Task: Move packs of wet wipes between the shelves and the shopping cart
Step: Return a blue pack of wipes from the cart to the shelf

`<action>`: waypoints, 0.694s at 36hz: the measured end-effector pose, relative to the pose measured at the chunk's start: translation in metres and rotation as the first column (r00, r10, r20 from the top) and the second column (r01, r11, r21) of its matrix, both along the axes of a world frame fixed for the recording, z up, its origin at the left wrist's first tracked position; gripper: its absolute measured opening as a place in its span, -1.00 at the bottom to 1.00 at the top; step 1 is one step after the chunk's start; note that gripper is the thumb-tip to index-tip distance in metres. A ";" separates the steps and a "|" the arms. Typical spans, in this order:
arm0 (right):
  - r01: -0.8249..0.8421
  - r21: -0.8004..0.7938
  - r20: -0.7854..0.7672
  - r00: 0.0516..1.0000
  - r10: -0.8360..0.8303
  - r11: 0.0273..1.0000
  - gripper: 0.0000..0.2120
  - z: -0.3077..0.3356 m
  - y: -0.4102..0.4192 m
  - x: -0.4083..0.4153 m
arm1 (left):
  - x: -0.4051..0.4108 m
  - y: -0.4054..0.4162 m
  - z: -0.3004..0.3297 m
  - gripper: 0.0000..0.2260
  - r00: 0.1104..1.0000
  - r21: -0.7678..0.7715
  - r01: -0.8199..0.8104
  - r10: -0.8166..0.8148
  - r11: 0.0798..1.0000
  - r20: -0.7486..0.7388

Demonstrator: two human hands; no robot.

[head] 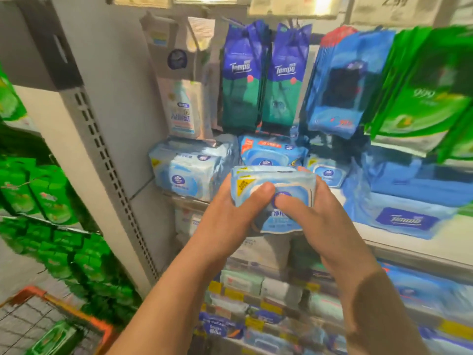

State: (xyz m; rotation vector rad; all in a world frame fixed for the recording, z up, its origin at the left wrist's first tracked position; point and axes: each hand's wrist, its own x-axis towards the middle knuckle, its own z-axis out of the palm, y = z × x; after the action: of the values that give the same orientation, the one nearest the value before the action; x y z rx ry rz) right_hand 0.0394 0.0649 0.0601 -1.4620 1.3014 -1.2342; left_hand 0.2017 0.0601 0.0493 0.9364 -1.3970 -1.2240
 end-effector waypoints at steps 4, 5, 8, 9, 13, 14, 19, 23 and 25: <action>0.067 0.005 -0.001 0.998 -0.067 0.998 -0.25 -0.009 -0.012 -0.021 | -0.015 -0.017 -0.003 -0.68 0.995 -0.029 0.027 -0.024 0.999 0.097; 0.079 0.011 0.000 0.997 -0.079 0.997 -0.25 -0.011 -0.014 -0.025 | -0.018 -0.022 -0.004 -0.70 0.993 -0.034 0.039 -0.035 0.999 0.117; 0.125 0.013 -0.032 0.992 -0.125 0.992 -0.19 -0.016 -0.024 -0.038 | -0.025 -0.038 -0.011 -0.61 0.986 -0.022 0.088 -0.084 0.996 0.147; 0.139 0.013 -0.050 0.989 -0.138 0.990 -0.16 -0.018 -0.026 -0.043 | -0.028 -0.043 -0.013 -0.54 0.983 -0.007 0.113 -0.110 0.994 0.148; 0.176 -0.013 -0.086 0.980 -0.177 0.984 -0.29 -0.023 -0.032 -0.056 | -0.038 -0.062 -0.017 -0.72 0.968 0.015 0.221 -0.221 0.975 0.119; 0.189 -0.012 -0.096 0.977 -0.189 0.982 -0.33 -0.024 -0.033 -0.059 | -0.040 -0.066 -0.017 -0.78 0.963 0.012 0.244 -0.244 0.970 0.111; 0.206 0.041 -0.114 0.973 -0.200 0.978 -0.33 -0.033 -0.052 -0.068 | -0.048 -0.096 -0.025 -0.65 0.933 -0.015 0.322 -0.315 0.946 0.175; 0.218 0.033 -0.072 0.974 -0.215 0.975 -0.21 -0.042 -0.055 -0.073 | -0.054 -0.117 -0.035 -0.65 0.915 -0.003 0.329 -0.318 0.944 0.248; 0.260 0.035 -0.091 0.963 -0.256 0.965 -0.22 -0.047 -0.056 -0.075 | -0.057 -0.126 -0.038 -0.60 0.903 0.000 0.355 -0.343 0.935 0.260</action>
State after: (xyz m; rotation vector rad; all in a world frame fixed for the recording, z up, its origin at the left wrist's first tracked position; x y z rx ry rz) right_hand -0.0356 0.0089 0.0127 -1.3558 1.6085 -1.3077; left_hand 0.1442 -0.0656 0.0110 0.8564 -1.8544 -1.3596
